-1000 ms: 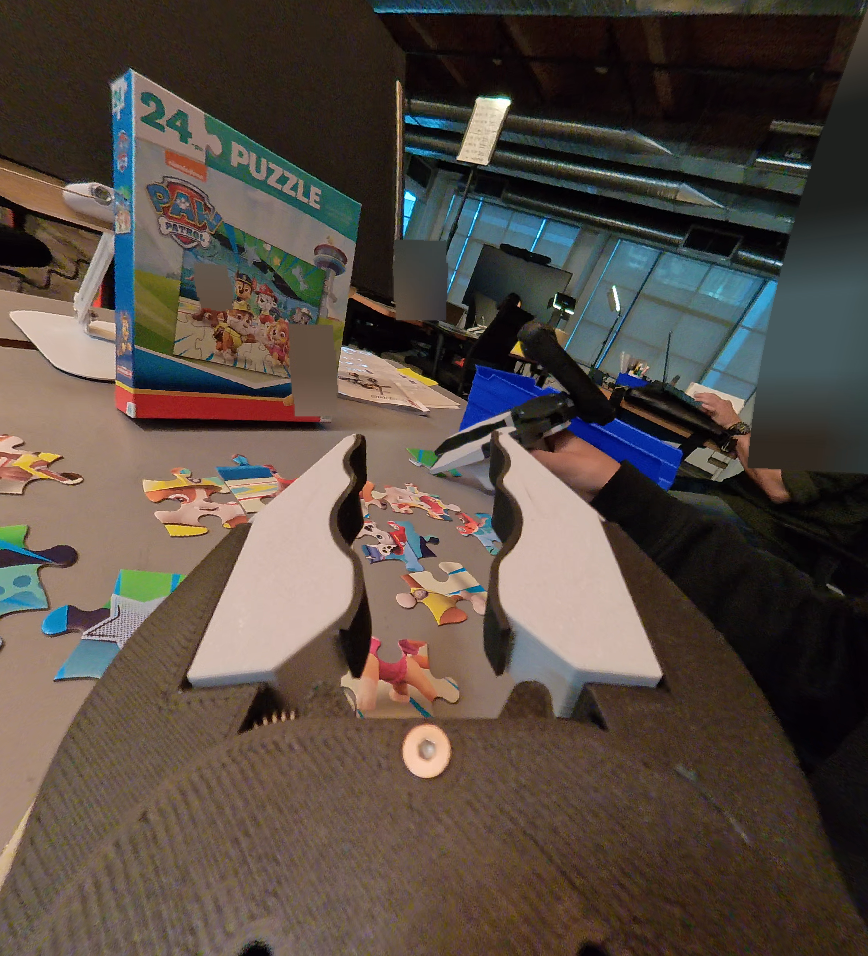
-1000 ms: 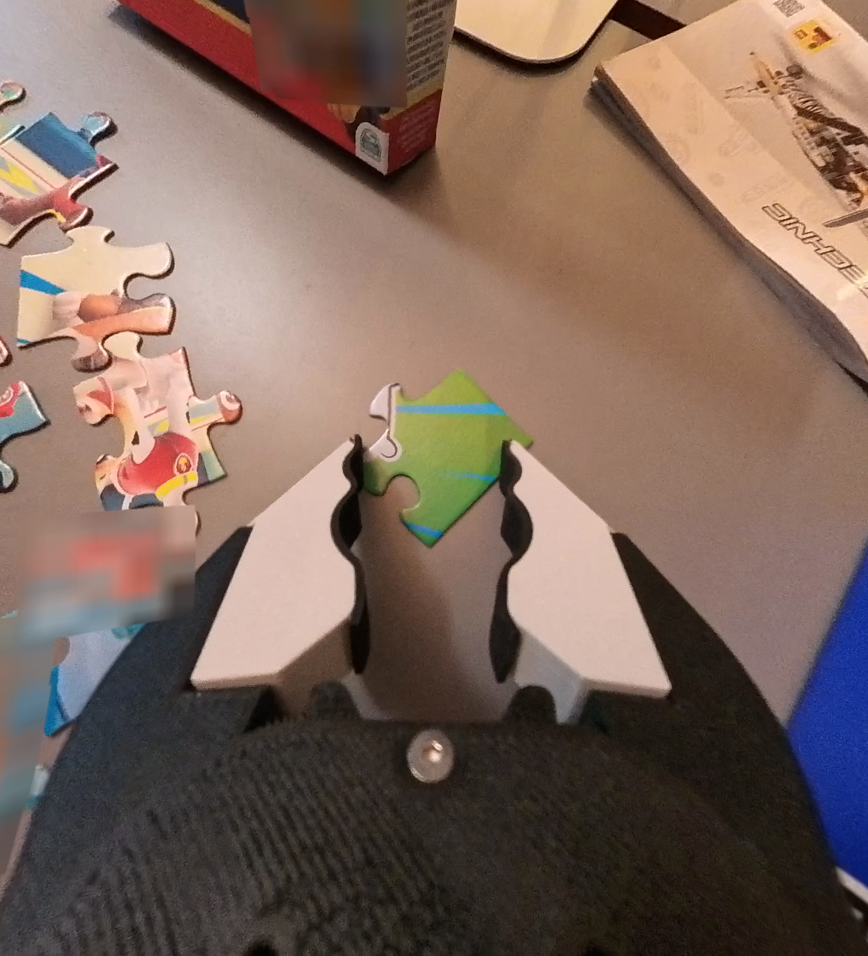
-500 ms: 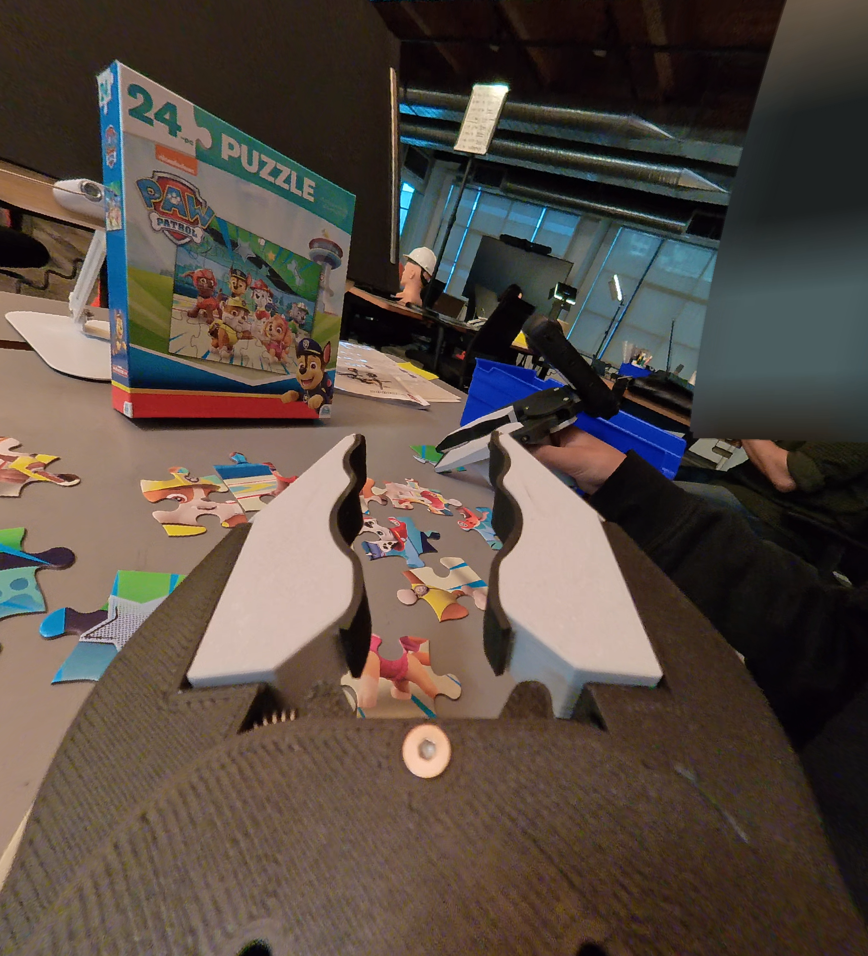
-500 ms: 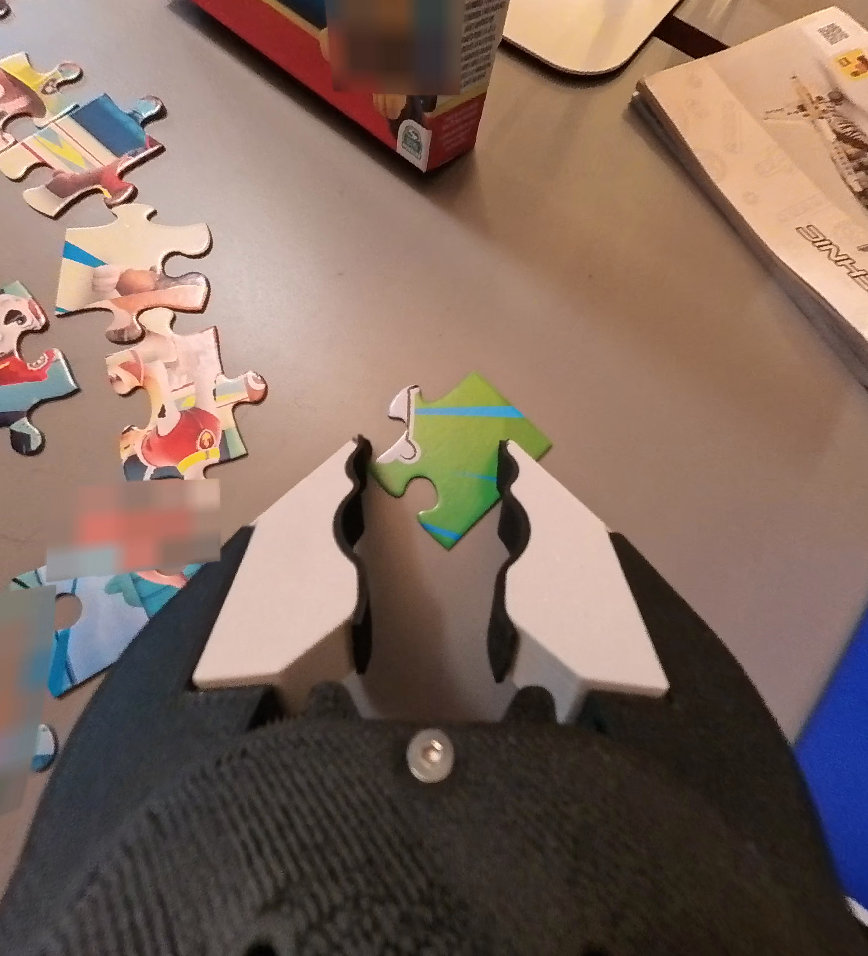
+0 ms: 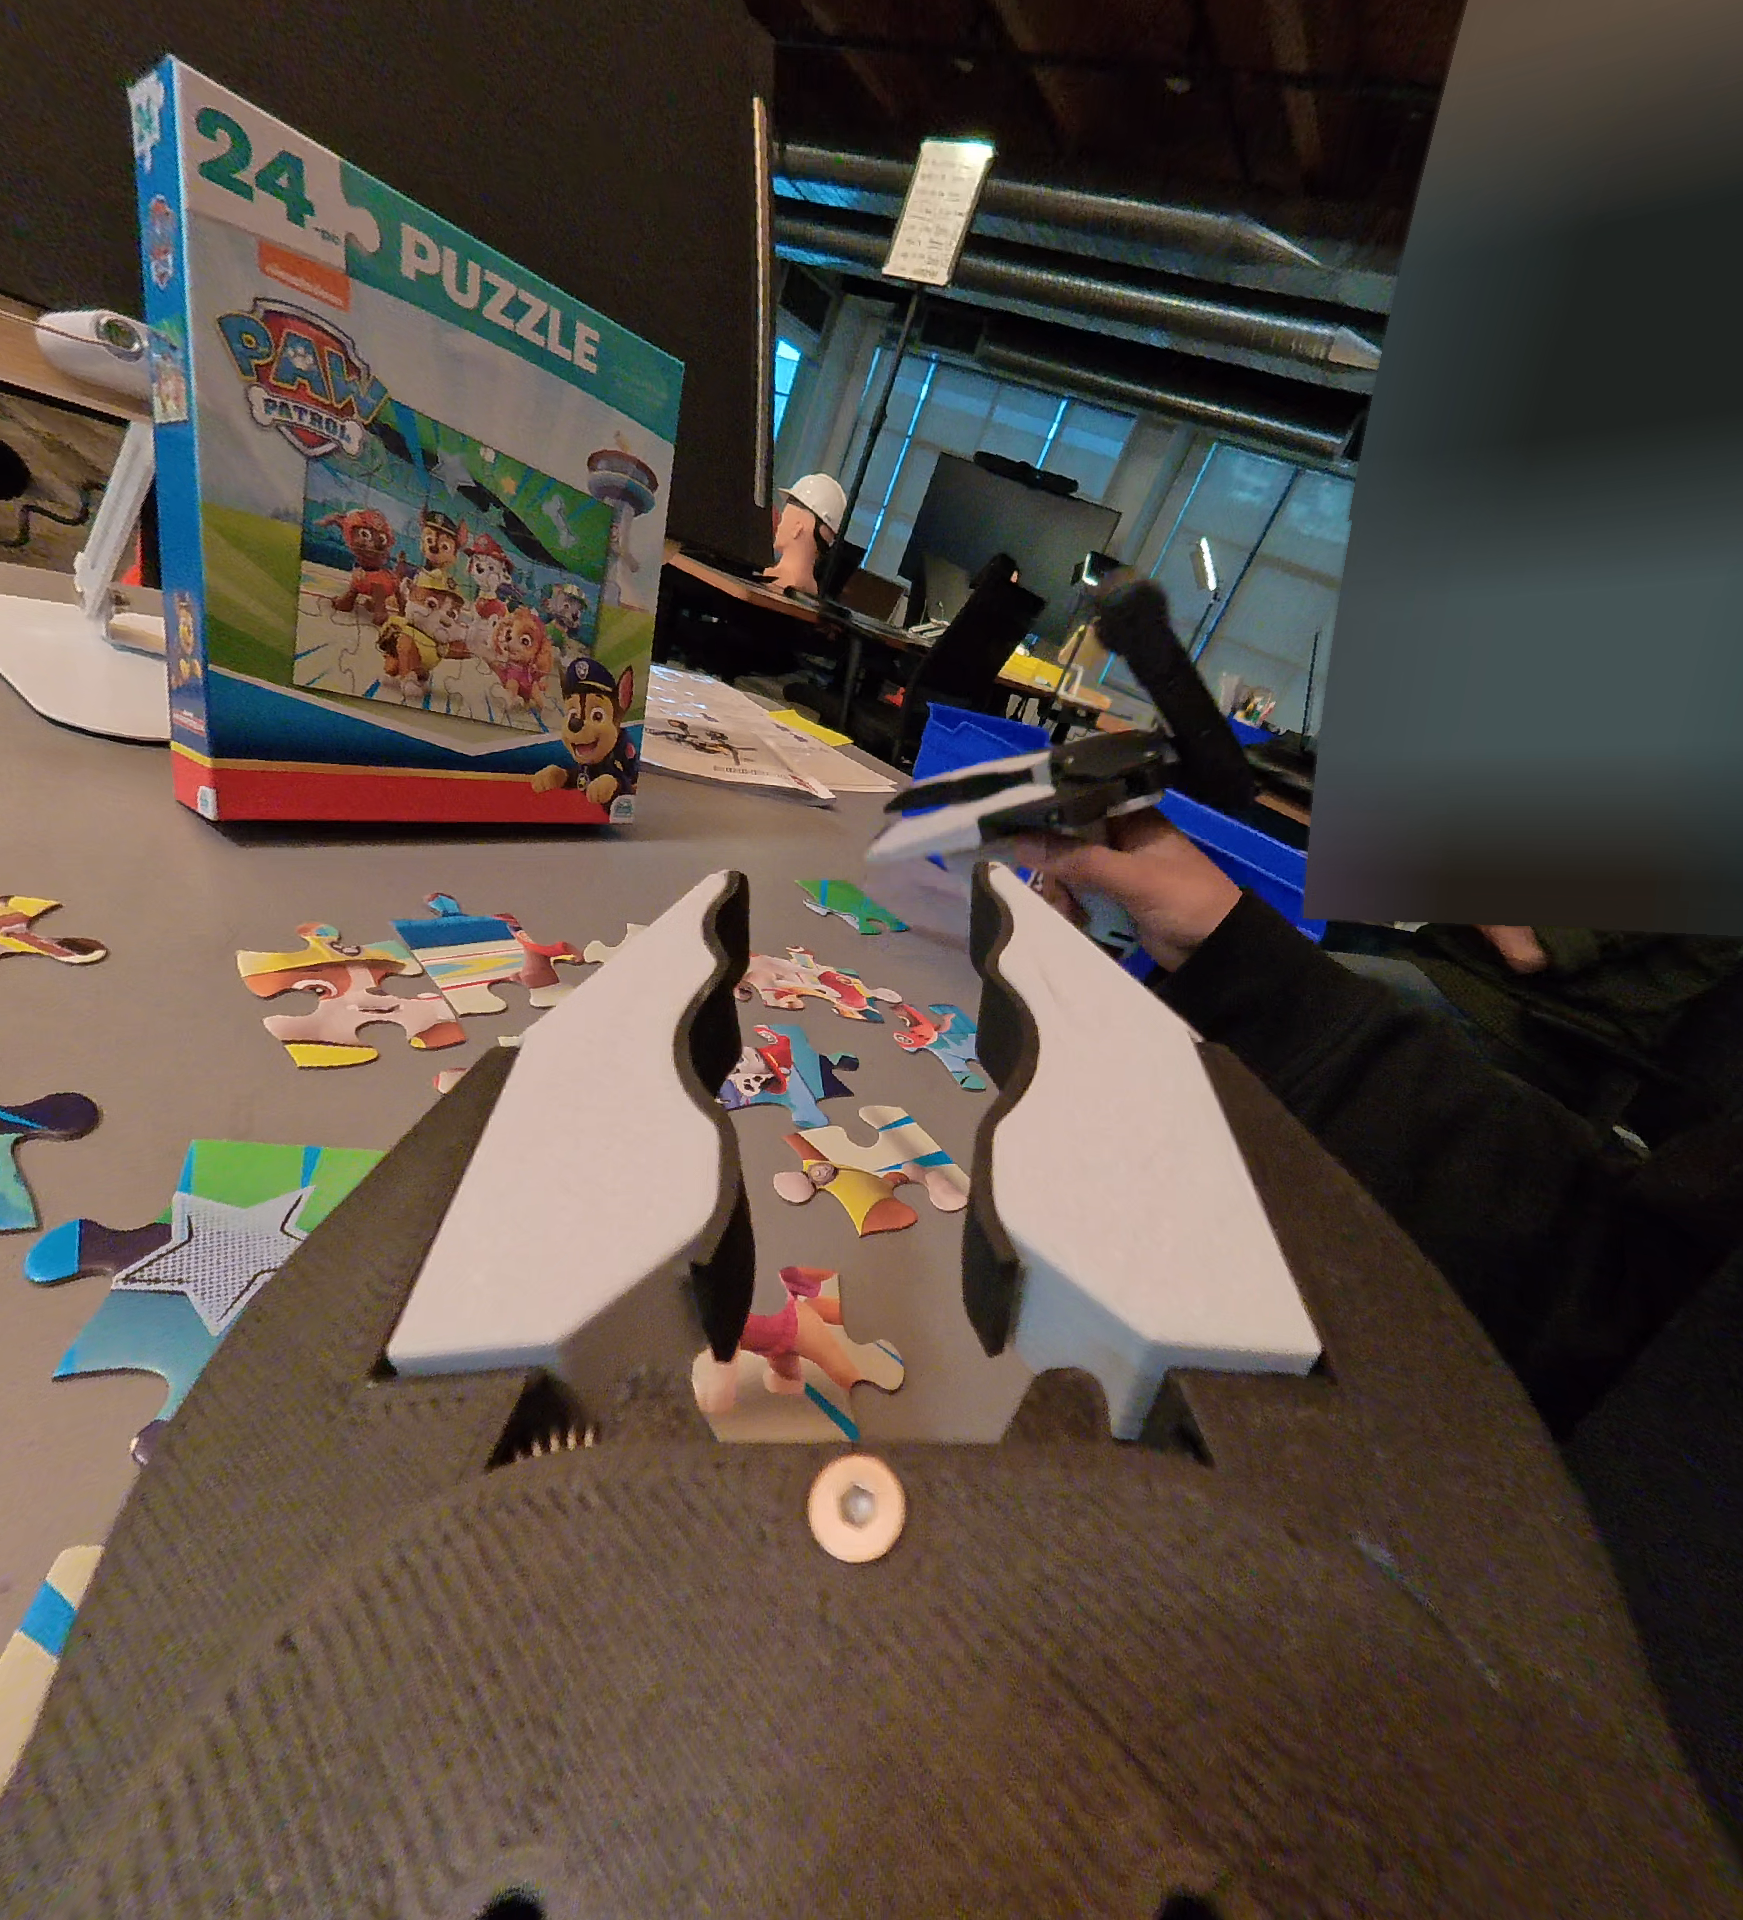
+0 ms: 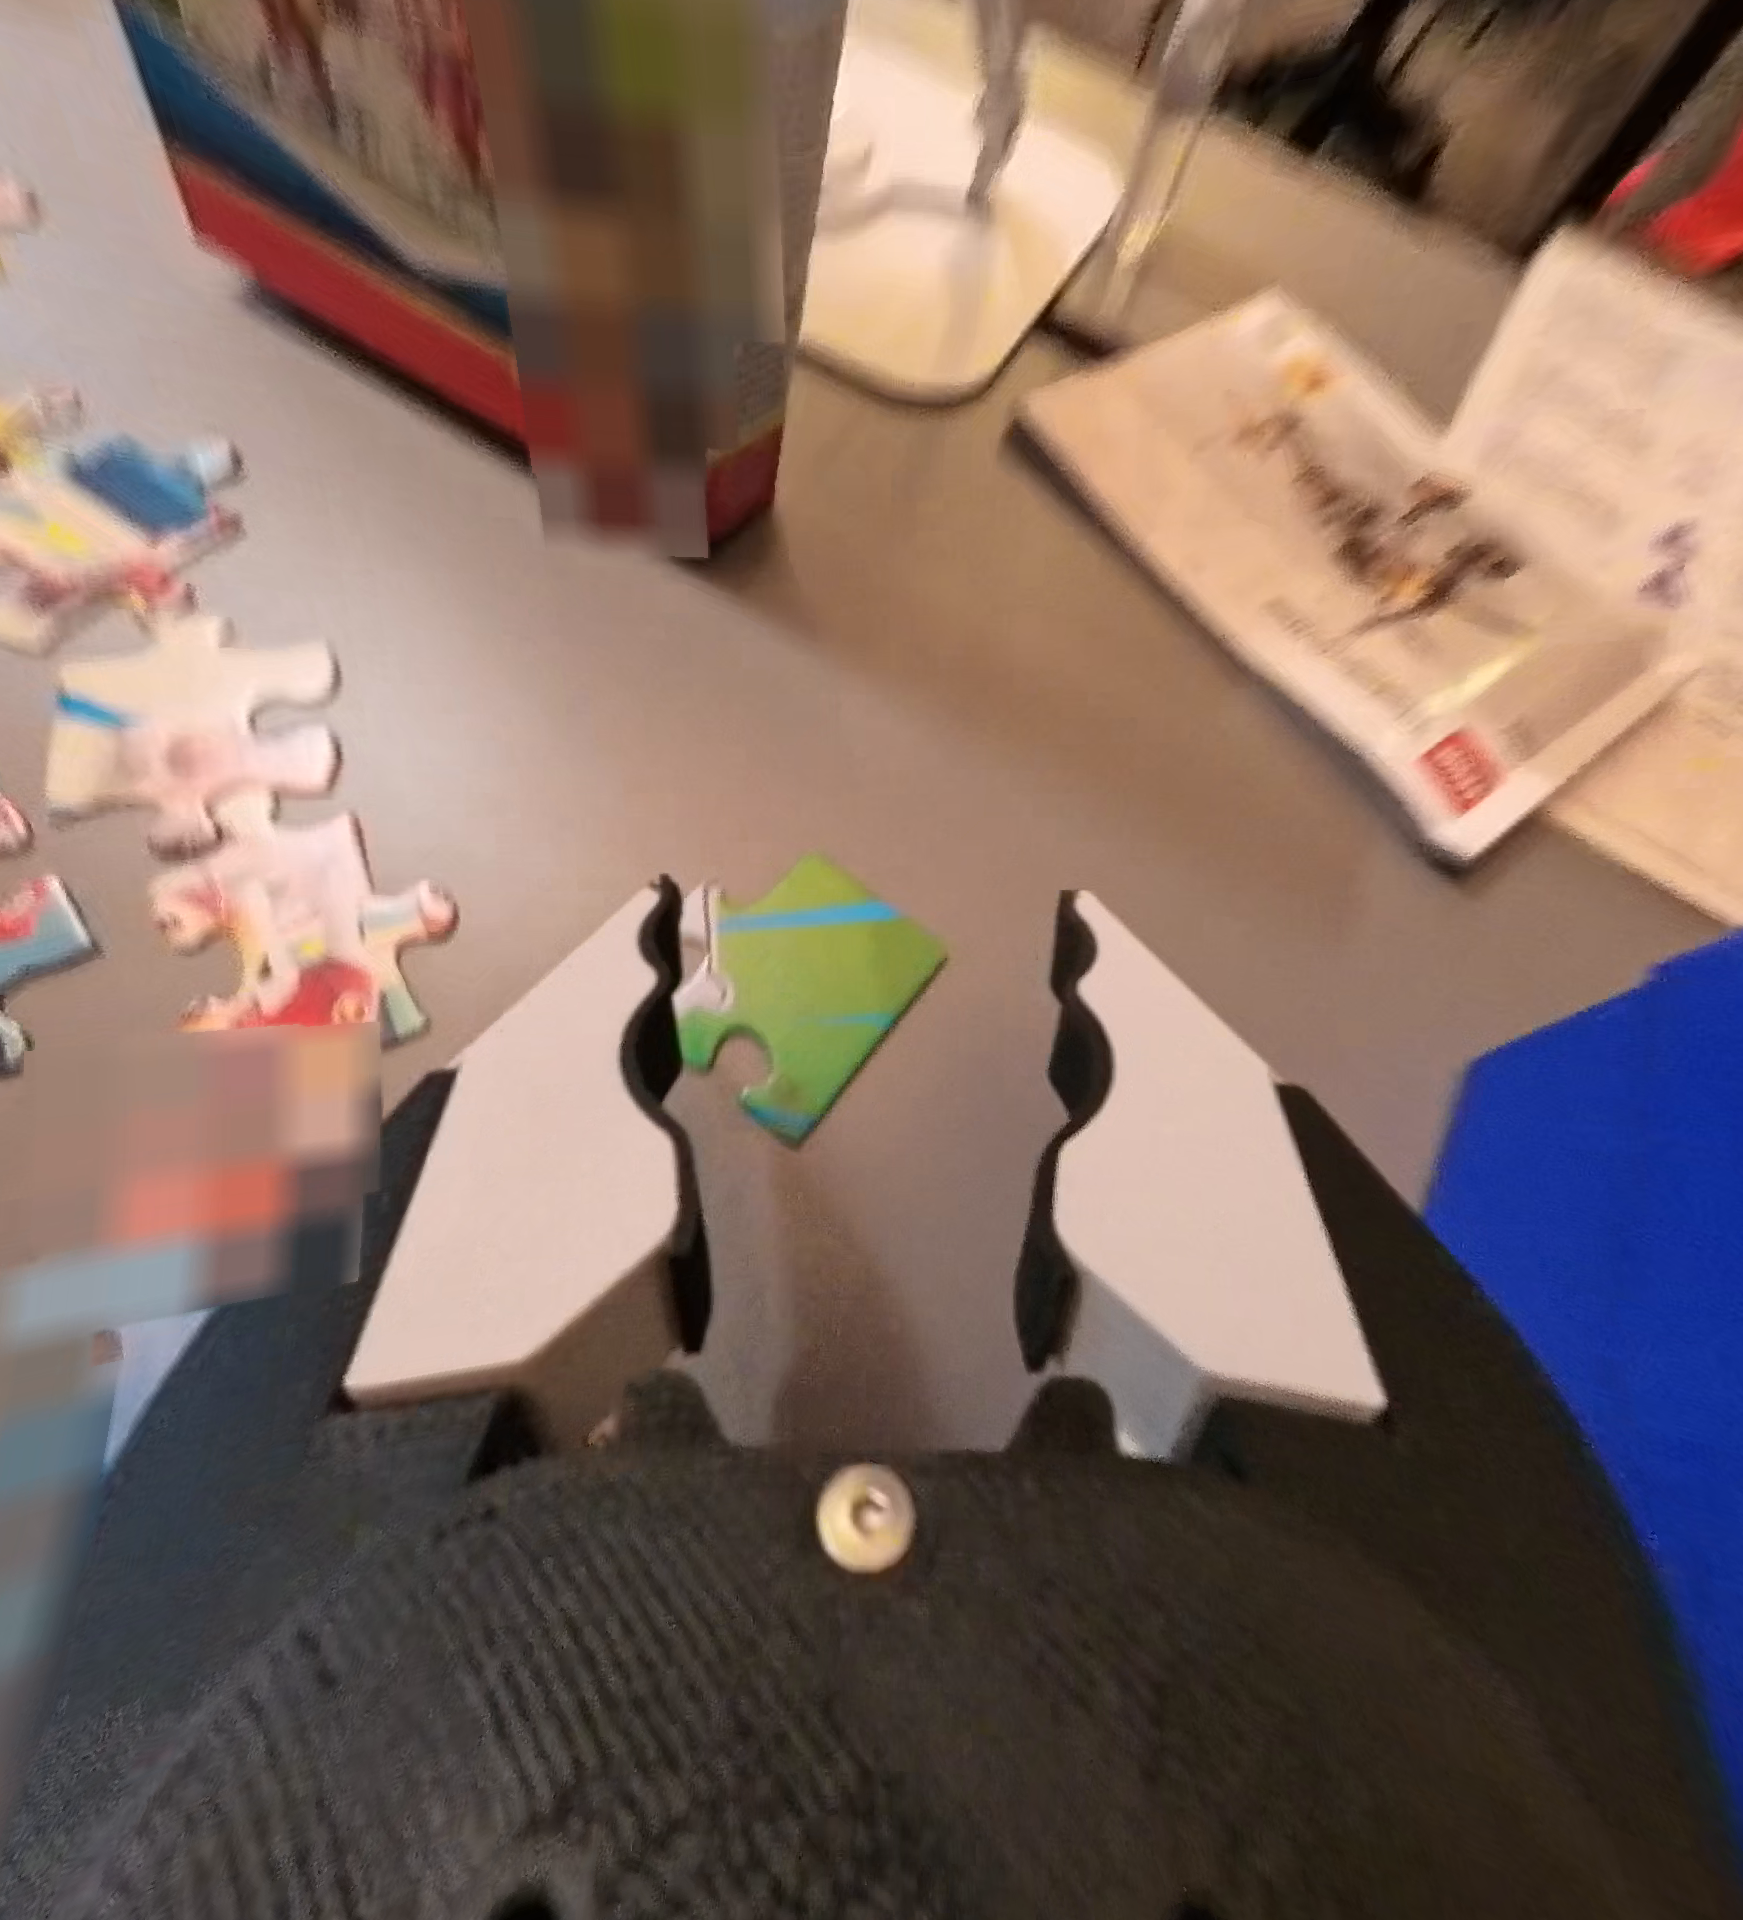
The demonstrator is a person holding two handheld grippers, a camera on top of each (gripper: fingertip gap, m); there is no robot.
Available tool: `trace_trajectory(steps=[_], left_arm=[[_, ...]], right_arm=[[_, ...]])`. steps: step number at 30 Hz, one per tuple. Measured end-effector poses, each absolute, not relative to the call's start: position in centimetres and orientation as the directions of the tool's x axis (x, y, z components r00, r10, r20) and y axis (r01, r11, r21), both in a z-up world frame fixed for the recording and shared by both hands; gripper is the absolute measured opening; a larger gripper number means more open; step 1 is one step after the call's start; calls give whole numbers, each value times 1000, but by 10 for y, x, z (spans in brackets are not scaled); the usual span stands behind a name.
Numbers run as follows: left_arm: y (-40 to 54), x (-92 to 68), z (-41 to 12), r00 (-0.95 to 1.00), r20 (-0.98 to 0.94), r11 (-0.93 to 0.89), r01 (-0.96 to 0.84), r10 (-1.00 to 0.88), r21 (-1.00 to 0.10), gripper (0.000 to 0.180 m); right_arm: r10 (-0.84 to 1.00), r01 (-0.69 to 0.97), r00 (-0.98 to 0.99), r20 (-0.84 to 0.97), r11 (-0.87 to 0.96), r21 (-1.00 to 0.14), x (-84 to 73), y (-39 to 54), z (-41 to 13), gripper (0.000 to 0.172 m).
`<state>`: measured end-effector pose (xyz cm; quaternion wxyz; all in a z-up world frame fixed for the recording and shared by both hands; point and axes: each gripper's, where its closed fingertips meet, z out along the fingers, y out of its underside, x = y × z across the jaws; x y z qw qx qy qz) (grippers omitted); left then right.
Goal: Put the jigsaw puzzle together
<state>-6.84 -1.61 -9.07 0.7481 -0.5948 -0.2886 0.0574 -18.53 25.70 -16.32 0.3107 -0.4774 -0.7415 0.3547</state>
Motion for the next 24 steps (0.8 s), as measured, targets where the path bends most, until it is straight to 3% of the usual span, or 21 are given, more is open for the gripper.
trace_trajectory(steps=[4, 7, 14, 19, 24], left_arm=[[-16, -69, -90, 825, 371, 292, 263, 426, -920, 41], [-15, -69, -91, 826, 369, 286, 265, 426, -921, 41], [-14, -69, -92, 827, 364, 278, 262, 429, -924, 41], [-15, -69, -92, 826, 366, 282, 263, 428, -923, 41], [-16, -70, -91, 825, 371, 288, 265, 426, -920, 41]], right_arm=[[959, 279, -259, 112, 185, -942, -183, 263, -110, 52], [960, 370, -248, 130, 218, -903, -182, 271, -126, 44], [951, 619, -303, 56, 242, -747, -174, 268, -185, 47], [951, 694, -308, 35, 250, -676, -166, 269, -205, 47], [952, 698, -306, 20, 238, -675, -168, 269, -208, 46]])
